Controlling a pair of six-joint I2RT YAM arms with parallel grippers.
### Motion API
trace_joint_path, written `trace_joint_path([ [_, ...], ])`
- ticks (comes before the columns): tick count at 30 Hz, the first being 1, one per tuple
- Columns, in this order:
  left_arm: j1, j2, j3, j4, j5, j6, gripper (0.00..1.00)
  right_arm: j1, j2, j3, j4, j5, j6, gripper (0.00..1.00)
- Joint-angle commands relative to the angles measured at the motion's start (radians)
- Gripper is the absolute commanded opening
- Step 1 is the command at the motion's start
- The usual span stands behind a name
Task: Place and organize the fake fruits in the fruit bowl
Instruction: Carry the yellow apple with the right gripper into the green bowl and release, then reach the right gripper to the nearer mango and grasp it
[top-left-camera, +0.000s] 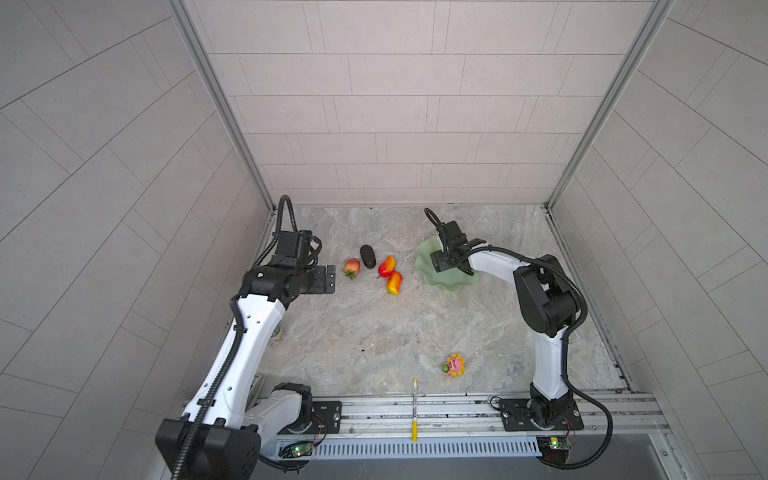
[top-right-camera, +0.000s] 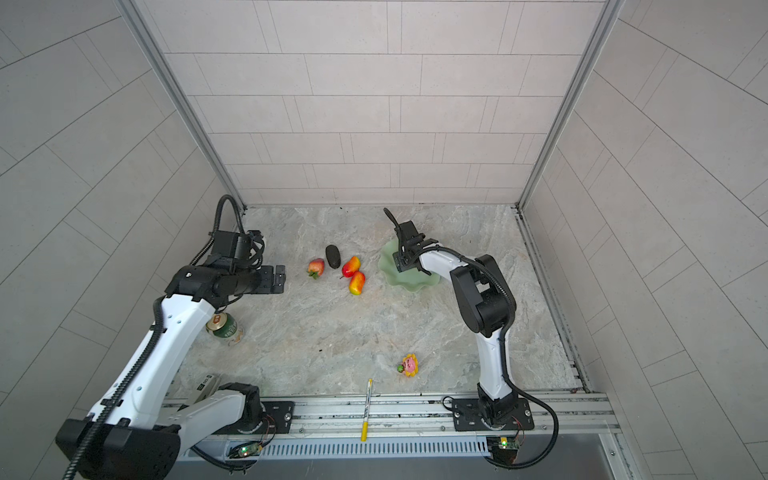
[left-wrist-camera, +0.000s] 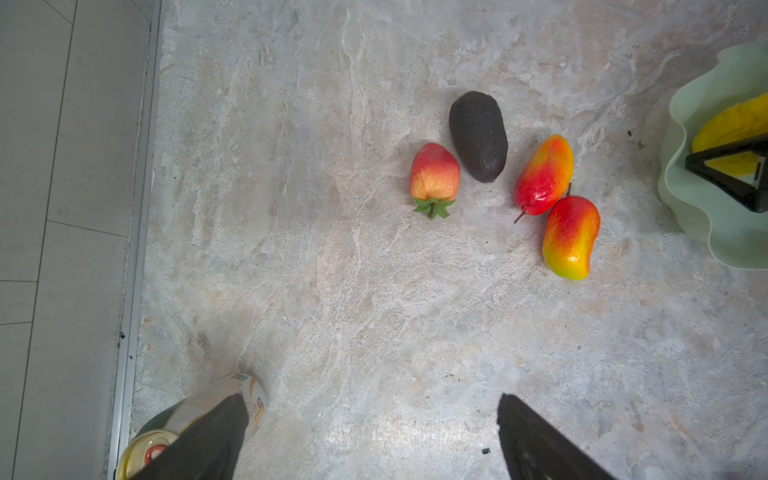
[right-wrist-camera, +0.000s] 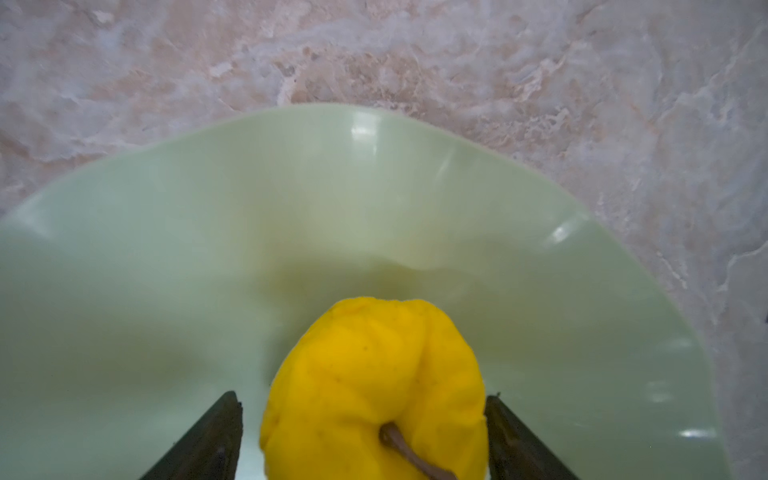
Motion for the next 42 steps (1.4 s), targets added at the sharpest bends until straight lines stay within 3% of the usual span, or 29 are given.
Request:
trace_joint_path([
  [1, -0.003, -0.025, 0.037, -0.041, -0.012, 0.011, 1.00, -0.003, -0.111, 0.008, -0.023, 0.008, -0.023, 0.88],
  [4, -0.002, -0.042, 0.037, -0.042, -0.012, 0.011, 1.00, 0.011, -0.182, 0.013, -0.049, 0.001, -0.040, 0.99],
  [8, -0.002, -0.060, 0.043, -0.042, -0.019, 0.010, 1.00, 0.055, -0.254, 0.034, -0.090, -0.027, -0.036, 1.00],
  [12, -0.002, -0.077, 0.047, -0.039, -0.026, 0.003, 1.00, 0.163, -0.283, -0.009, -0.030, -0.073, 0.072, 1.00],
  [17, -0.002, -0.070, 0.084, -0.076, -0.045, -0.009, 1.00, 0.322, -0.232, -0.004, 0.007, 0.017, 0.206, 1.00],
  [22, -0.003, -0.038, 0.167, -0.131, -0.046, 0.002, 1.00, 0.392, -0.149, 0.018, 0.034, 0.073, 0.341, 1.00],
  [30, -0.003, -0.047, 0.172, -0.130, 0.003, -0.003, 1.00, 0.409, -0.025, 0.041, 0.059, 0.099, 0.505, 0.89],
  [42, -0.002, -0.042, 0.158, -0.120, 0.009, 0.001, 1.00, 0.418, 0.133, 0.108, 0.056, 0.082, 0.557, 0.72],
])
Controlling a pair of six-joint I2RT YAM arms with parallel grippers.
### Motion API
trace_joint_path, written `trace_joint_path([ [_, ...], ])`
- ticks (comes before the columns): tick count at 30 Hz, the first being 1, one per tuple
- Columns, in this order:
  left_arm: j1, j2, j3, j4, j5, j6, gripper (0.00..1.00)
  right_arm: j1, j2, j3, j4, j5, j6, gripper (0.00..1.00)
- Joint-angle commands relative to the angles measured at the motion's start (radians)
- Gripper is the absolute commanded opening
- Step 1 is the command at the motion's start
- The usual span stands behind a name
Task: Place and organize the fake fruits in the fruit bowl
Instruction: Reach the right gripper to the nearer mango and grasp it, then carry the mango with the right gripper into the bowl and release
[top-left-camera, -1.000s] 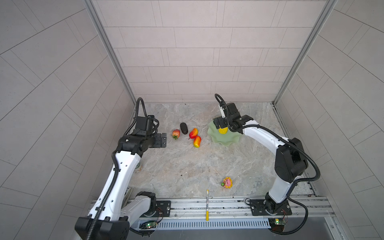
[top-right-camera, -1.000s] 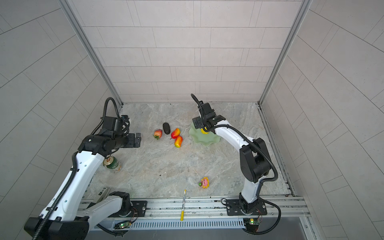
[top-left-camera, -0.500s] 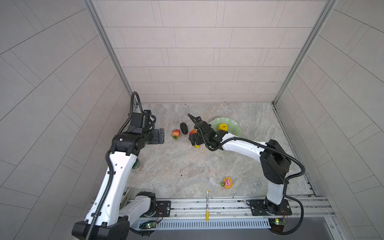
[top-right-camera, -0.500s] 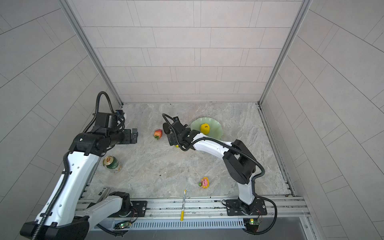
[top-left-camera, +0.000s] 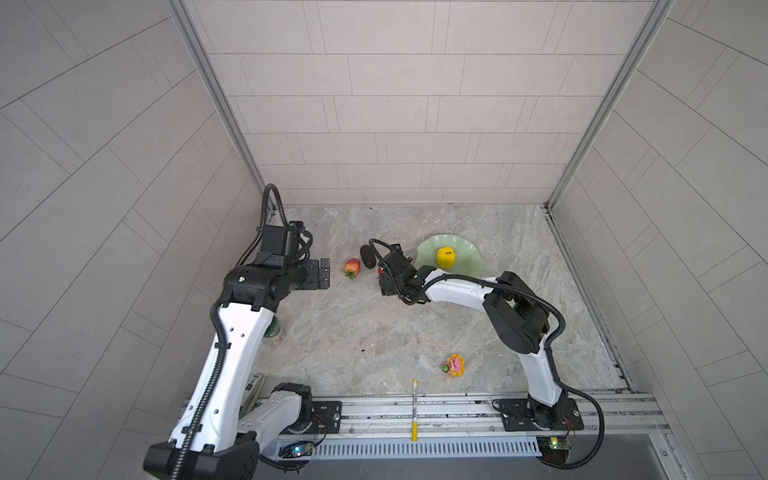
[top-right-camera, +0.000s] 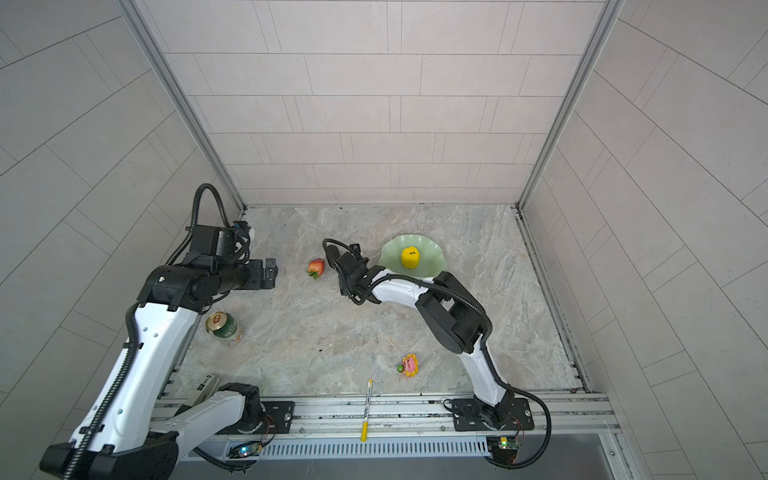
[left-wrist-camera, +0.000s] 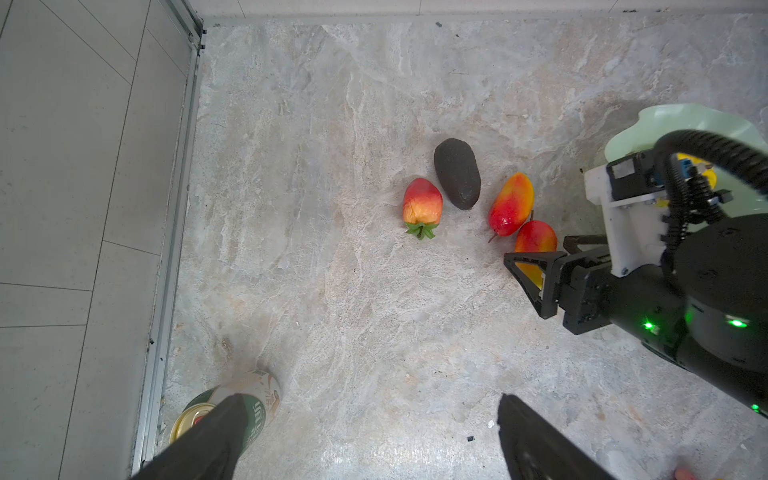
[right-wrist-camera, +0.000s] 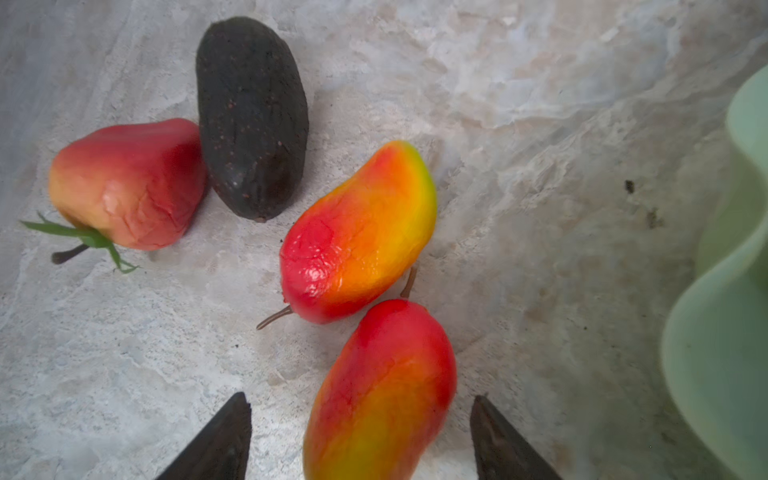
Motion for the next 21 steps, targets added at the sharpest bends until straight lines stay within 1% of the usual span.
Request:
trace_joint_path([
  [1, -0.002, -0.006, -0.003, -0.011, 0.007, 0.000, 1.00, 0.003, 0.042, 0.035, -0.007, 0.014, 0.045, 0.71],
  [3, -0.002, -0.006, -0.003, -0.013, 0.005, 0.001, 1.00, 0.003, 0.061, 0.048, -0.011, 0.014, 0.049, 0.68],
  [5, -0.002, -0.007, -0.004, -0.013, 0.004, 0.001, 1.00, 0.003, 0.069, 0.053, -0.007, 0.014, 0.052, 0.61],
  [8, -0.002, -0.008, -0.002, -0.013, 0.002, 0.003, 1.00, 0.003, 0.066, 0.060, -0.014, 0.014, 0.047, 0.40],
  [9, -0.002, -0.006, -0.001, -0.013, 0.002, 0.003, 1.00, 0.003, 0.058, 0.062, -0.021, 0.014, 0.039, 0.36],
  [13, -0.001, -0.006, -0.001, -0.013, 0.001, 0.003, 1.00, 0.004, -0.025, 0.037, -0.048, 0.030, -0.011, 0.35],
  [19, -0.002, 0.000, -0.001, -0.007, 0.009, 0.003, 1.00, -0.002, -0.262, -0.049, -0.102, 0.073, -0.128, 0.35],
  [21, -0.001, 0.001, -0.001, -0.004, 0.013, 0.001, 1.00, -0.026, -0.340, -0.087, -0.122, 0.082, -0.173, 0.34],
])
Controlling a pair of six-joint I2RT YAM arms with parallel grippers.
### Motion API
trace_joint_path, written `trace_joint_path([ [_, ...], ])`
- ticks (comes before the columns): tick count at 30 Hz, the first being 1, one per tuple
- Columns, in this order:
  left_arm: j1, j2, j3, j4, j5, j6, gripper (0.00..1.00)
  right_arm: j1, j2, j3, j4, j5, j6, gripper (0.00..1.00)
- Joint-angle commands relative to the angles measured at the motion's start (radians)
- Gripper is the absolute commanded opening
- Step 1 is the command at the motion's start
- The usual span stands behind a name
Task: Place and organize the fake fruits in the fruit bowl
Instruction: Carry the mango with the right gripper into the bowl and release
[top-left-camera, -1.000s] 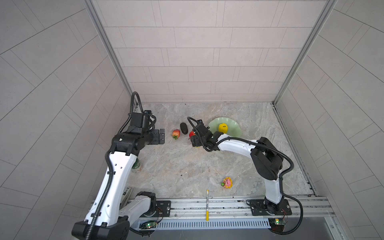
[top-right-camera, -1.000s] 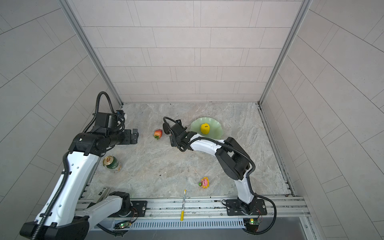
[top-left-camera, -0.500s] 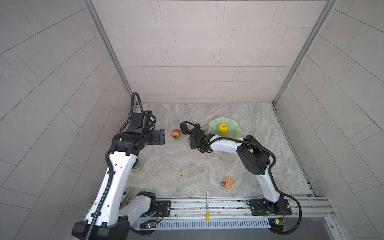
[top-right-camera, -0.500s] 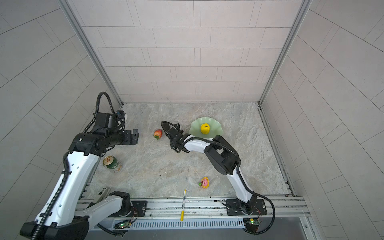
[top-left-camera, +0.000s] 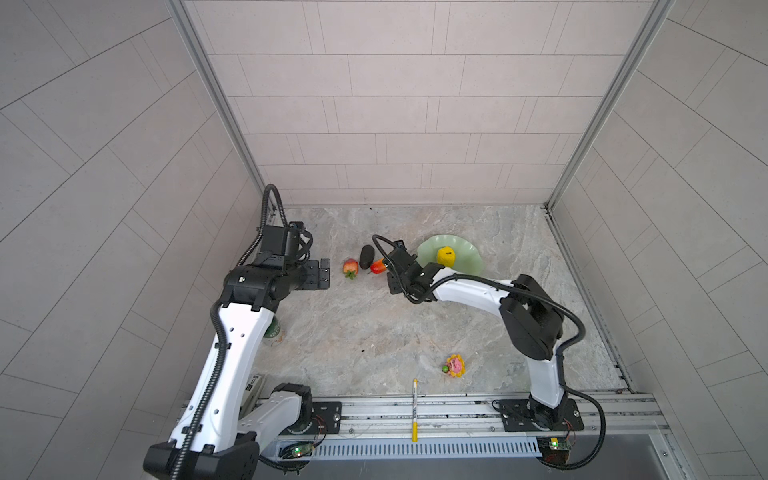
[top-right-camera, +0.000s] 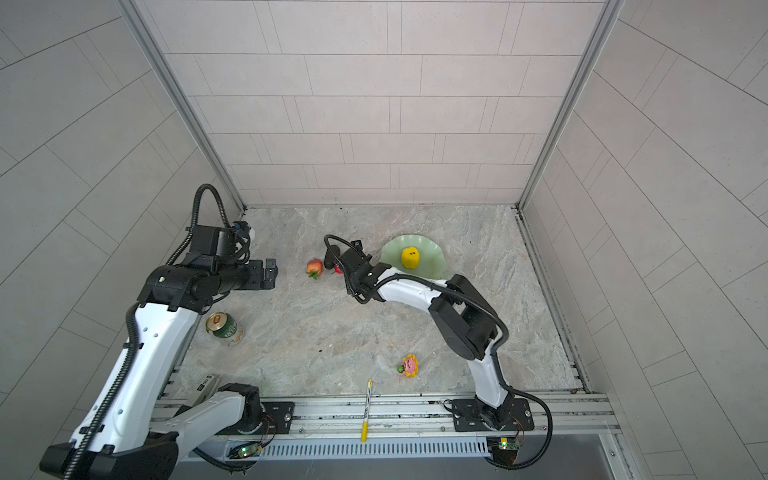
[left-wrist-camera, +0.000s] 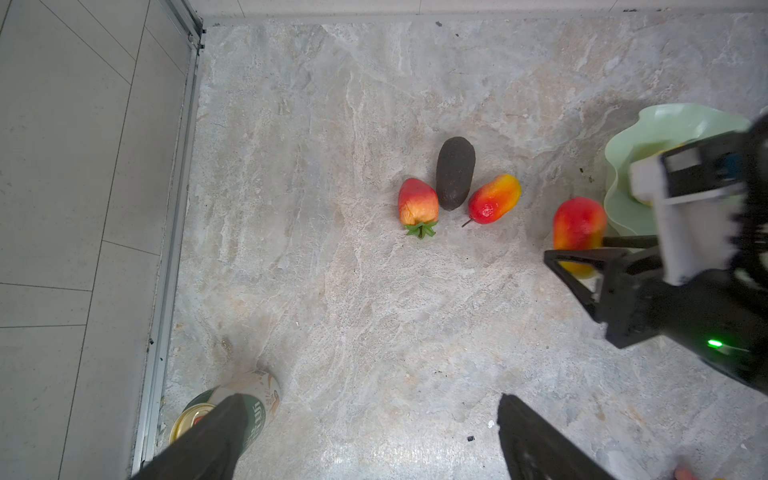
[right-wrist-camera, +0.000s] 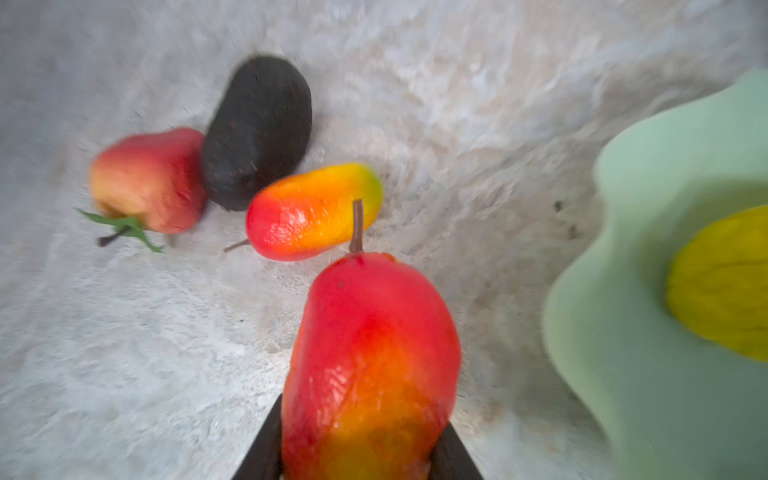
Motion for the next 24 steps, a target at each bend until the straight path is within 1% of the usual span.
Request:
trace_joint_path([
  [1, -0.002, -0.001, -0.003, -0.005, 0.011, 0.001, 1.00, -0.034, -0.164, -0.044, -0.046, 0.052, -0.097, 0.34],
  [4, -0.002, -0.004, -0.005, -0.002, 0.014, 0.000, 1.00, -0.110, -0.273, -0.116, -0.046, 0.075, -0.159, 0.35],
  [5, -0.002, -0.006, -0.008, 0.000, 0.017, -0.001, 1.00, -0.149, -0.298, -0.141, -0.047, 0.076, -0.177, 0.35],
  [7, -0.002, -0.007, -0.011, 0.004, 0.022, -0.001, 1.00, -0.231, -0.330, -0.173, -0.055, 0.045, -0.199, 0.35],
  [9, -0.002, -0.009, -0.014, 0.006, 0.025, -0.002, 1.00, -0.301, -0.338, -0.198, -0.062, 0.030, -0.231, 0.35],
  [13, -0.002, -0.013, -0.018, 0.009, 0.032, -0.004, 1.00, -0.401, -0.300, -0.216, -0.067, 0.002, -0.274, 0.35],
  [17, -0.002, -0.015, -0.015, 0.005, 0.032, -0.002, 1.00, -0.450, -0.229, -0.219, -0.041, -0.031, -0.296, 0.36],
  [24, -0.002, -0.020, -0.005, -0.003, 0.038, 0.001, 1.00, -0.464, -0.133, -0.200, -0.017, -0.028, -0.305, 0.39],
])
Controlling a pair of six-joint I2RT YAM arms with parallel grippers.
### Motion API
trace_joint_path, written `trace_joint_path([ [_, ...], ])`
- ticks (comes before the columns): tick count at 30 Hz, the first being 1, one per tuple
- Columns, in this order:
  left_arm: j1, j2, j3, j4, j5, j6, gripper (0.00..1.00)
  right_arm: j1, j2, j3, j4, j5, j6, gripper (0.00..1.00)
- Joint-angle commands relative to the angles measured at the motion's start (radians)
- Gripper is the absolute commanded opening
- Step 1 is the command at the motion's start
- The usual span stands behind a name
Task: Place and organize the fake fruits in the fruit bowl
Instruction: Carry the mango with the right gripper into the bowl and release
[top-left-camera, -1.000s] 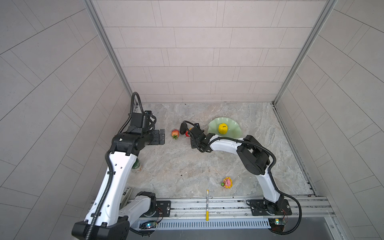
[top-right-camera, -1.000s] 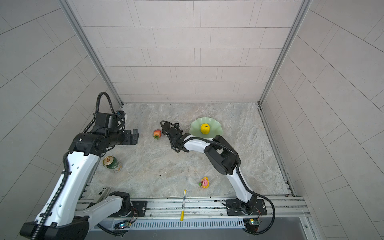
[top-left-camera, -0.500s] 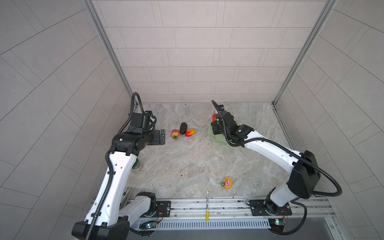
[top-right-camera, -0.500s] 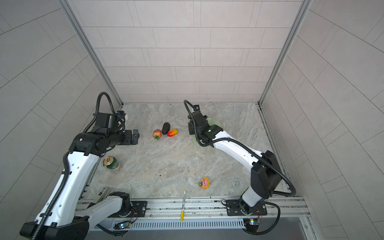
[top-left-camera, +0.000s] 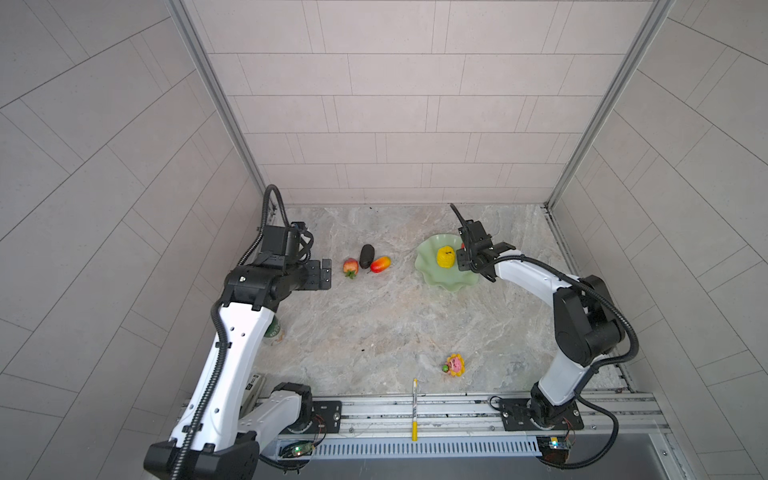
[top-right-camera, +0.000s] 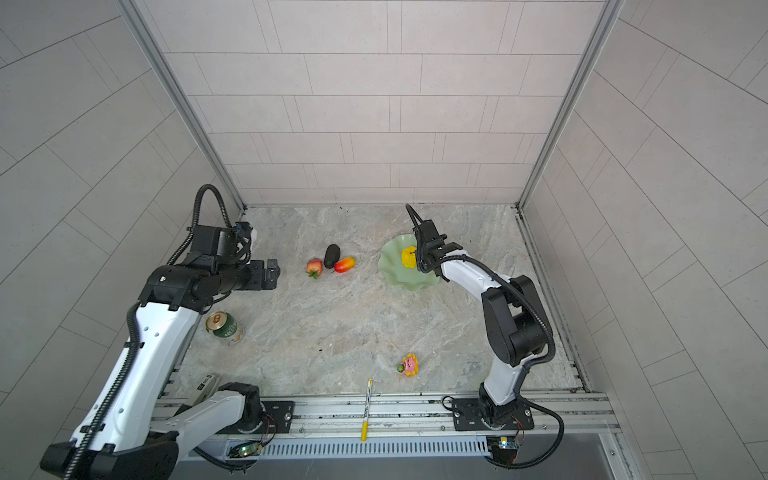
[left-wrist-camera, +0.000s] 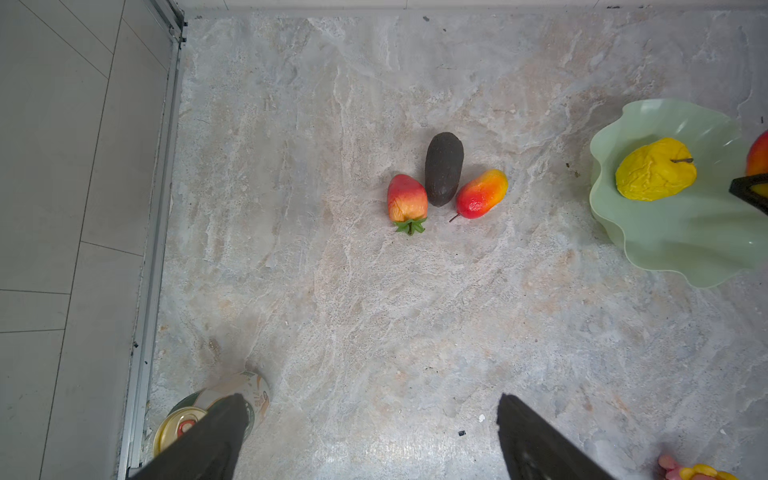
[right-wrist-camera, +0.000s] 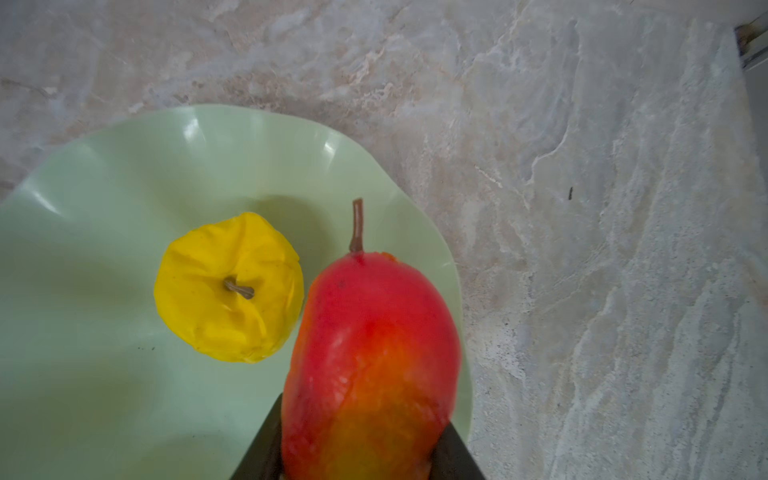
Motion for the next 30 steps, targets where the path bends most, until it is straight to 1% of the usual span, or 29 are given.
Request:
trace_joint_path([
  [1, -0.002, -0.019, 0.005, -0.006, 0.010, 0.001, 1.00, -0.007, 0.017, 0.018, 0.015, 0.001, -0.017, 0.40],
  [4, -0.002, -0.021, 0.004, -0.006, 0.009, 0.004, 1.00, -0.012, 0.022, 0.009, 0.020, 0.002, -0.012, 0.45],
  [6, -0.002, -0.022, 0.006, -0.006, 0.008, 0.005, 1.00, -0.014, 0.021, 0.002, 0.023, 0.003, -0.016, 0.56],
  [8, -0.002, -0.019, 0.007, -0.004, 0.017, 0.007, 1.00, -0.015, 0.012, -0.005, 0.026, 0.005, -0.024, 0.72],
  [9, -0.002, -0.020, 0.006, -0.003, 0.021, 0.007, 1.00, -0.015, 0.005, -0.008, 0.029, 0.005, -0.025, 0.77],
  [10, -0.002, -0.020, 0.007, -0.001, 0.025, 0.007, 1.00, -0.017, -0.003, -0.010, 0.029, 0.007, -0.029, 0.80],
  [17, -0.002, -0.027, 0.007, 0.001, 0.033, 0.006, 1.00, -0.006, -0.083, 0.018, -0.022, -0.011, -0.048, 0.87],
  [20, -0.002, -0.029, 0.007, 0.001, 0.036, 0.005, 1.00, 0.042, -0.136, 0.040, -0.035, -0.038, -0.076, 0.94],
  [22, -0.003, -0.029, 0.005, 0.004, 0.037, 0.002, 1.00, 0.101, -0.141, 0.074, -0.045, -0.073, -0.096, 0.99],
  [26, -0.001, -0.029, -0.005, 0.012, 0.053, -0.005, 1.00, 0.227, -0.055, 0.169, -0.046, -0.095, -0.115, 1.00],
  [30, -0.002, -0.030, -0.013, 0.013, 0.050, -0.001, 1.00, 0.308, 0.110, 0.302, -0.013, -0.131, -0.116, 1.00],
])
